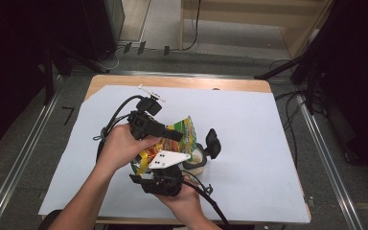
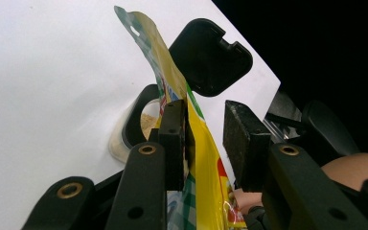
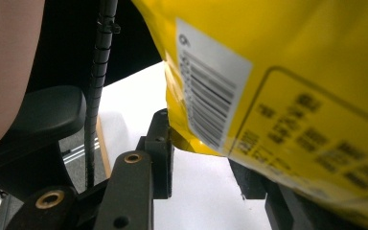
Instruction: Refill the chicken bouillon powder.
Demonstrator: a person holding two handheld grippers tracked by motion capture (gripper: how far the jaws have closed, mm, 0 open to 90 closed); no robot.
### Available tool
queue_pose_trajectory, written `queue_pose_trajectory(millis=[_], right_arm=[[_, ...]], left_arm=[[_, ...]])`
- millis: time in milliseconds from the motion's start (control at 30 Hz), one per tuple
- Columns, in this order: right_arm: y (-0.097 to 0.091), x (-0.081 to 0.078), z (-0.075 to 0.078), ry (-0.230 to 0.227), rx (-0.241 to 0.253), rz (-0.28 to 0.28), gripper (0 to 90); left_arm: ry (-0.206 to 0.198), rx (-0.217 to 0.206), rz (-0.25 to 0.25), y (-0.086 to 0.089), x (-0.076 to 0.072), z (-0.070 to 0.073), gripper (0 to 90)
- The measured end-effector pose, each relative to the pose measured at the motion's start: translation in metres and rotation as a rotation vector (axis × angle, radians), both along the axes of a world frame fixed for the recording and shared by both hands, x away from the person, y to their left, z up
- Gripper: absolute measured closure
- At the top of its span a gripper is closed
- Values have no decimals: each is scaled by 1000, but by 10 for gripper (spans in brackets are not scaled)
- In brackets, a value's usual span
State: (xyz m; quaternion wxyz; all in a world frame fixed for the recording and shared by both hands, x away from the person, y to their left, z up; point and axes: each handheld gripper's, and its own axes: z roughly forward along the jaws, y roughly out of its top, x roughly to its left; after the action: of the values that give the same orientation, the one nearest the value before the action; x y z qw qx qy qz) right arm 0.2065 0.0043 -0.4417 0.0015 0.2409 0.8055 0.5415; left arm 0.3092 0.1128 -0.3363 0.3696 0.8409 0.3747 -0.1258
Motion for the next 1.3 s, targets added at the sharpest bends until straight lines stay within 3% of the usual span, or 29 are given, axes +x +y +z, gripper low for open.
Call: queue_pose_trajectory(millis=[1300], right_arm=[[-1, -2, 4, -11, -5, 5, 651]], left_arm=[[1, 4, 5, 0, 2, -2, 697]])
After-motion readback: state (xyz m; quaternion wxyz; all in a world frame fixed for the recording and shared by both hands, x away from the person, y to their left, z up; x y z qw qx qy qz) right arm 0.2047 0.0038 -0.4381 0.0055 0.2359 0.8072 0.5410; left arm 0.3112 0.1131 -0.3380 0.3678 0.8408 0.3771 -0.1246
